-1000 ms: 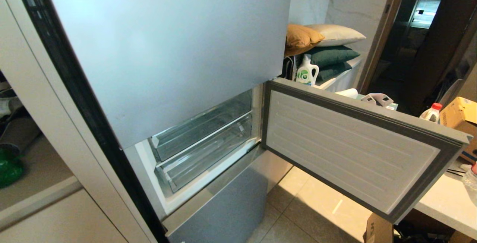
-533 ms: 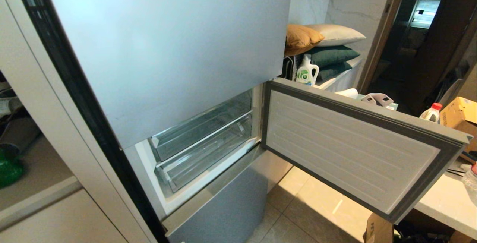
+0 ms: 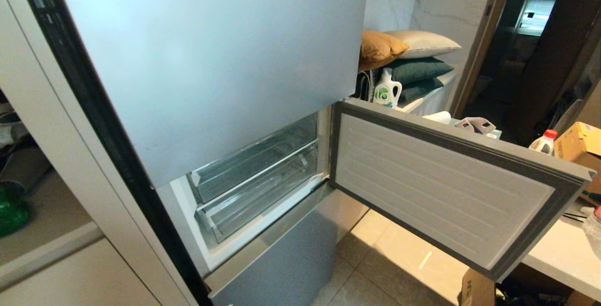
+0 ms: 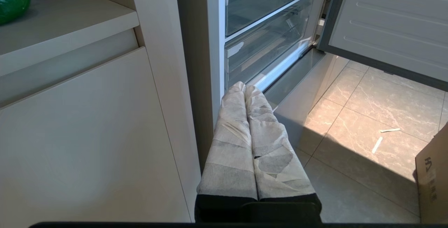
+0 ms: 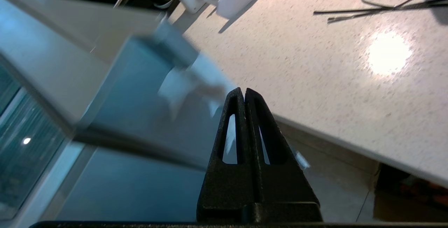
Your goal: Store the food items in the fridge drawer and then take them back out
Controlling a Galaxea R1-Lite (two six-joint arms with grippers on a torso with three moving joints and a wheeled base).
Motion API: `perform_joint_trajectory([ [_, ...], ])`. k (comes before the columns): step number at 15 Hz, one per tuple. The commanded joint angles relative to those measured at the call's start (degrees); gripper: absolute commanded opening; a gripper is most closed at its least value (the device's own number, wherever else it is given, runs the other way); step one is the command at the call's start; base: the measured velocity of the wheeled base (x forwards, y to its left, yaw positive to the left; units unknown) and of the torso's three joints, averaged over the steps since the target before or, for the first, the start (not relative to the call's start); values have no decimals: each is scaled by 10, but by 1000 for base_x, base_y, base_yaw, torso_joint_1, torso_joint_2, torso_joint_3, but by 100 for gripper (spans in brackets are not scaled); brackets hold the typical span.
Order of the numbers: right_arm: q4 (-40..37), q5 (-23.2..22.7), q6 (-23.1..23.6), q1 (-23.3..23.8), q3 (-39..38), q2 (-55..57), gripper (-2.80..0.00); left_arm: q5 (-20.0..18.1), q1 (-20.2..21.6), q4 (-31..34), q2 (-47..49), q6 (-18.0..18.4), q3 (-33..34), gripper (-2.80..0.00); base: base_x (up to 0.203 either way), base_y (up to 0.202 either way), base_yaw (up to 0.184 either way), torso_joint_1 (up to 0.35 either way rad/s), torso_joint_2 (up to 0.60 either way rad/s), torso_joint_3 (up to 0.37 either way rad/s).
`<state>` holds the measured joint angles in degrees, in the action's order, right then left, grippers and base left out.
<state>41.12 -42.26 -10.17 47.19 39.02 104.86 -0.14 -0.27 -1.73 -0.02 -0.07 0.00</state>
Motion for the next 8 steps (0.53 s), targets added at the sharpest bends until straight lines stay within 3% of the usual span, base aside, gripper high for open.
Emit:
perform_joint_trajectory([
  [1, 2, -10, 0, 0, -33, -35, -280, 0, 0, 0, 0, 0, 6, -280, 0, 0, 0, 0, 0, 0],
  [4, 3, -11, 2, 1, -55, -57, -280, 0, 0, 0, 0, 0, 6, -280, 0, 0, 0, 0, 0, 0],
  [8, 5, -8, 6, 34, -18, -36, -280, 0, 0, 0, 0, 0, 6, -280, 0, 0, 0, 0, 0, 0],
])
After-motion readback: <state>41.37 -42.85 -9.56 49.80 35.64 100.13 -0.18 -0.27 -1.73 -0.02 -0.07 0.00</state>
